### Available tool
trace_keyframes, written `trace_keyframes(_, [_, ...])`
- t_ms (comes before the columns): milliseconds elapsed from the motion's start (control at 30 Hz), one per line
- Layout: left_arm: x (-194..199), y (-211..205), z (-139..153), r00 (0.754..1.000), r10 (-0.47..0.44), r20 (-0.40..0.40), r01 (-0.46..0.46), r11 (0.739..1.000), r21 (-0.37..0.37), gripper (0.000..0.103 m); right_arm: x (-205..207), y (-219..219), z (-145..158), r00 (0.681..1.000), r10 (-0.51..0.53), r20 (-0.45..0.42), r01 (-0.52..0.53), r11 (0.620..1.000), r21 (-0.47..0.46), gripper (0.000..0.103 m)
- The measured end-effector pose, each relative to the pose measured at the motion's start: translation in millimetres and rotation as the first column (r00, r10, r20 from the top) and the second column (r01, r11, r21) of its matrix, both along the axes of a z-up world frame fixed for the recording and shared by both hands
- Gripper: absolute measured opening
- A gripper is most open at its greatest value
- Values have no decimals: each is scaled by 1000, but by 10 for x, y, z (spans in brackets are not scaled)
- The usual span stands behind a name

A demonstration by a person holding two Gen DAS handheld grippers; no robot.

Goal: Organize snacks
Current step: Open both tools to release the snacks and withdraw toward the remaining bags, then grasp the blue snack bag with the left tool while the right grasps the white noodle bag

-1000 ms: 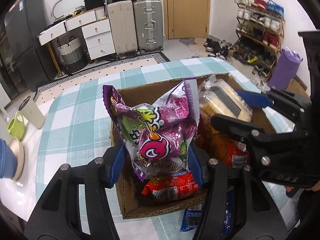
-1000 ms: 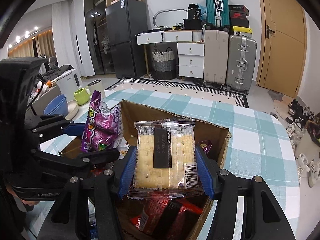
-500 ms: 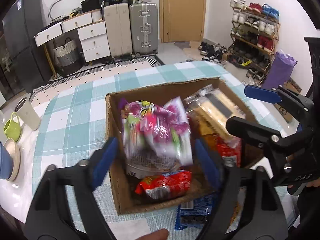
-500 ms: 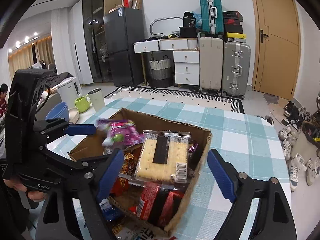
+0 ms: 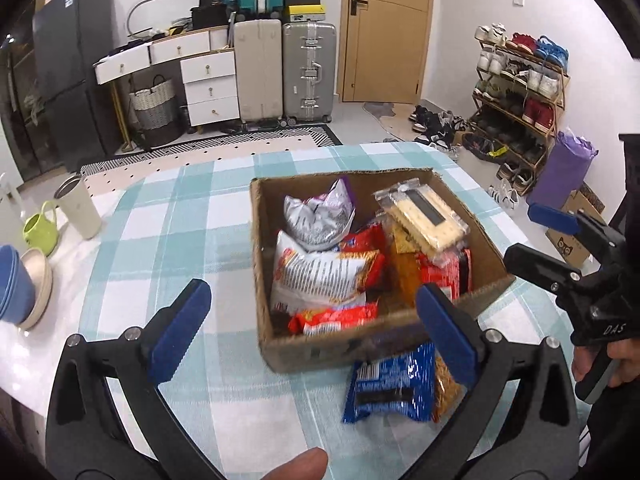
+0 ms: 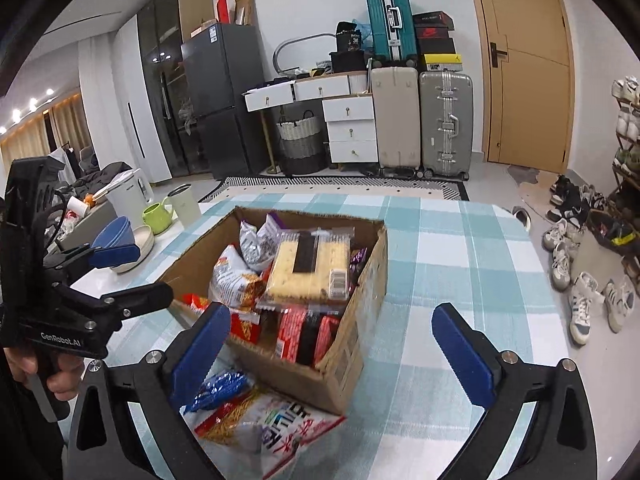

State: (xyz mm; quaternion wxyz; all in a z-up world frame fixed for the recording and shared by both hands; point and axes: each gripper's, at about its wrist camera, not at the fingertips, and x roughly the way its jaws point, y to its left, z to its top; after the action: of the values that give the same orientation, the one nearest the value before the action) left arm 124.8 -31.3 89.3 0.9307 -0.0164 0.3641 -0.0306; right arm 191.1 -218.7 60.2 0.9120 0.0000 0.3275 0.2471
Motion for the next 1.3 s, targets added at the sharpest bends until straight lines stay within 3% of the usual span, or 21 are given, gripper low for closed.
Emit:
trace_keyframes(500, [-667,126,-335,999,34,-33,-36,999,-34,102,-294,119,-328,995,-22,-95,15,997,-79,102])
trace_keyframes(867, [-745,238,-555,998,37,-57,-41,996,-73,102,-377,260,-574,984,-23,-178,9,996,-85,102])
trace_keyframes(1300, [-729,277,-630,996,53,-71,-58,996,-67,102,-287,488,-765,963,-24,-267,-4,995,-104,102])
